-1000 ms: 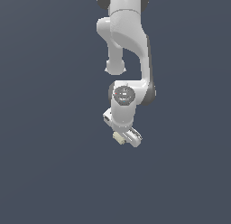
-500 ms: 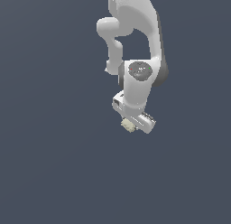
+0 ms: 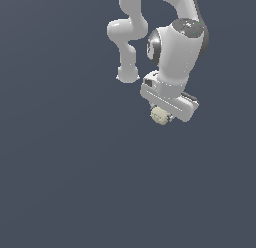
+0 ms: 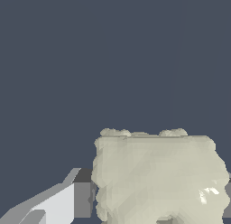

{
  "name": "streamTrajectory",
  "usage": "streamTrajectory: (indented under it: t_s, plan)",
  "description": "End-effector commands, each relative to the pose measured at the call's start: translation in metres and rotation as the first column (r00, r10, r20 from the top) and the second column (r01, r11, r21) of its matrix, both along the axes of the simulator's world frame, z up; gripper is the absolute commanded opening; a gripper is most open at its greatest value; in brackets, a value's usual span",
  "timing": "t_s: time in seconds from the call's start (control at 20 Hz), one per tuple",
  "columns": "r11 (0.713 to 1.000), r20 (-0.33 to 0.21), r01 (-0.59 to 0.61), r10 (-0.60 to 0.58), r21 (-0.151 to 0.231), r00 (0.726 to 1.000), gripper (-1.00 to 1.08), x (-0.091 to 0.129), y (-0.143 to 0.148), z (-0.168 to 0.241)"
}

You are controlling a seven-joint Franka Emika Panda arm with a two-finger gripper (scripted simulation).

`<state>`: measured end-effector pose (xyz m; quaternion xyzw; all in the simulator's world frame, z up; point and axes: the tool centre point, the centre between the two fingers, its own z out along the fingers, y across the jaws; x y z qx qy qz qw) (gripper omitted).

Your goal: Pick up the object and move it to a goal position.

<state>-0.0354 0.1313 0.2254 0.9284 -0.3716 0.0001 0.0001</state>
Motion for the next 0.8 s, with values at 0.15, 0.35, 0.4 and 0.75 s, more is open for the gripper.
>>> streamTrajectory:
  t_s: [0.15, 0.35, 0.4, 0.75]
  plan:
    - [1.0, 0.0, 0.0, 0.0, -0.002, 1.0, -1.0, -0.026, 0.035, 0.055]
    - [1.0, 0.001, 0.001, -0.001, -0.002, 1.0, -1.0, -0.043, 0.059, 0.093]
    - [1.0, 0.001, 0.001, -0.001, -0.002, 1.0, -1.0, -0.047, 0.064, 0.102]
    - [1.0, 0.001, 0.0, 0.0, -0.002, 1.0, -1.0, -0.067, 0.096, 0.15]
